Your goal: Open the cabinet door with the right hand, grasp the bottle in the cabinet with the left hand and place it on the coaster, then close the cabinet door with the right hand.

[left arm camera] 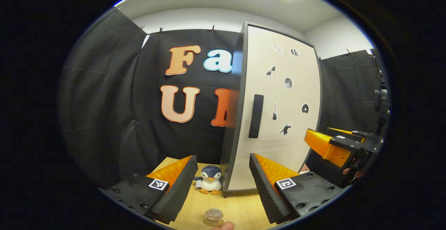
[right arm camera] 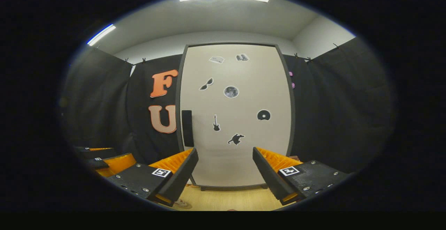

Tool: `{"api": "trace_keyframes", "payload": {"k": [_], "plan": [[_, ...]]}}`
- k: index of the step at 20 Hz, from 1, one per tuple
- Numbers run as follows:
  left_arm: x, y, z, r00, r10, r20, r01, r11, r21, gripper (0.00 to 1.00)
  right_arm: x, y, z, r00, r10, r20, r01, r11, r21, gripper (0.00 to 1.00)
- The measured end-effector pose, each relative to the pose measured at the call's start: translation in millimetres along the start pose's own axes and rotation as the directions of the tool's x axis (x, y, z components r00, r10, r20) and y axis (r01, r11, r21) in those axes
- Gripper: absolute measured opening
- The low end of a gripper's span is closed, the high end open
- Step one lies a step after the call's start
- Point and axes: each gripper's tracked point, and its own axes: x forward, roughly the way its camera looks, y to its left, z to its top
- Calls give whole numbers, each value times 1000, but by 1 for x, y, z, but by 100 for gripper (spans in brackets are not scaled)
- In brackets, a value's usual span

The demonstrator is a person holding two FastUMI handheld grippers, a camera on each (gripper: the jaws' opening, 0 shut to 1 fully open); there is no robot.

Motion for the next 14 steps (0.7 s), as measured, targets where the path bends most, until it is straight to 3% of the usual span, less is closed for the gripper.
{"api": "trace_keyframes", "payload": {"k": [7, 14], "plan": [[-28, -23, 11, 999, 33, 12, -33, 999, 22, 94, -71, -29, -5, 1000, -11, -26, 11, 1000, 2, 97], [-46, -22, 21, 997, 72, 36, -73, 996, 53, 94, -89, -29, -2, 999, 11, -32, -10, 999, 41, 97]]}}
